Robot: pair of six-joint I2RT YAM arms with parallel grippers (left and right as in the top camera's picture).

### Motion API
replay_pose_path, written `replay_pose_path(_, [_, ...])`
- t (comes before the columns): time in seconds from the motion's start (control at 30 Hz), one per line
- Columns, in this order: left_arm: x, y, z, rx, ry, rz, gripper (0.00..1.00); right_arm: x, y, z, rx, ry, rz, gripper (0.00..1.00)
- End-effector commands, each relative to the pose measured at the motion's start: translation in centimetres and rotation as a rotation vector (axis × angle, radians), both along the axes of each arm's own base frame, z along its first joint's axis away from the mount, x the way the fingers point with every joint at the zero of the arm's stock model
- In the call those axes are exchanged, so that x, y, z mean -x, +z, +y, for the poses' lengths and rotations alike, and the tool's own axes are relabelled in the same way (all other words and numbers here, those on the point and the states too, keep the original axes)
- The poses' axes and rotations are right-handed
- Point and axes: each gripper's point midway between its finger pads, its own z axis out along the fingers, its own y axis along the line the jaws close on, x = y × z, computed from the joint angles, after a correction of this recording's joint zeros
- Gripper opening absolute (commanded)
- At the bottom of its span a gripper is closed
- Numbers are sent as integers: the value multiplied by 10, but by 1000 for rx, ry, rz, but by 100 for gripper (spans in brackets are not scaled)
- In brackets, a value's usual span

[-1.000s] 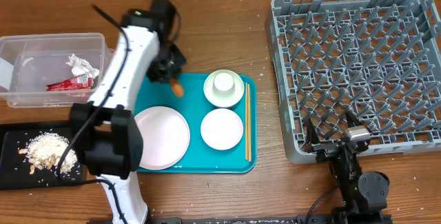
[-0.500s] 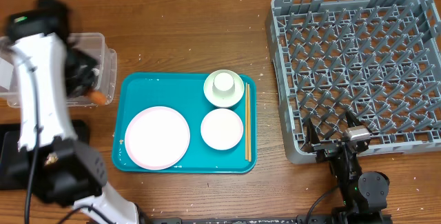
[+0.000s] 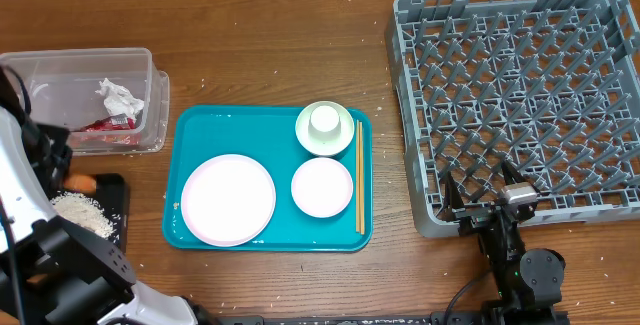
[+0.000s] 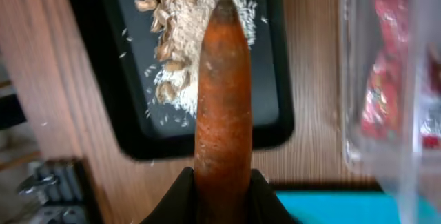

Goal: Sort waste into correct bins and load items into the dishwasher
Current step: 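Carry the carrot left and drop it onto the black tray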

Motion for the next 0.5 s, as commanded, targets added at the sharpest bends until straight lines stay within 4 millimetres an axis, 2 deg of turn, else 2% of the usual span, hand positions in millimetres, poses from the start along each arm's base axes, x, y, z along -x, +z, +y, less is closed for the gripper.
replay_pose_path(0.0, [19, -34, 11, 20, 82, 22, 8, 0, -2, -1, 3, -2, -6, 100])
replay_pose_path(0.23, [42, -75, 37, 4, 181, 6, 10, 0, -2, -1, 3, -2, -6, 100])
replay_pose_path(0.47, [51, -95, 47, -9, 166, -8, 14, 0, -2, -1, 3, -2, -6, 100])
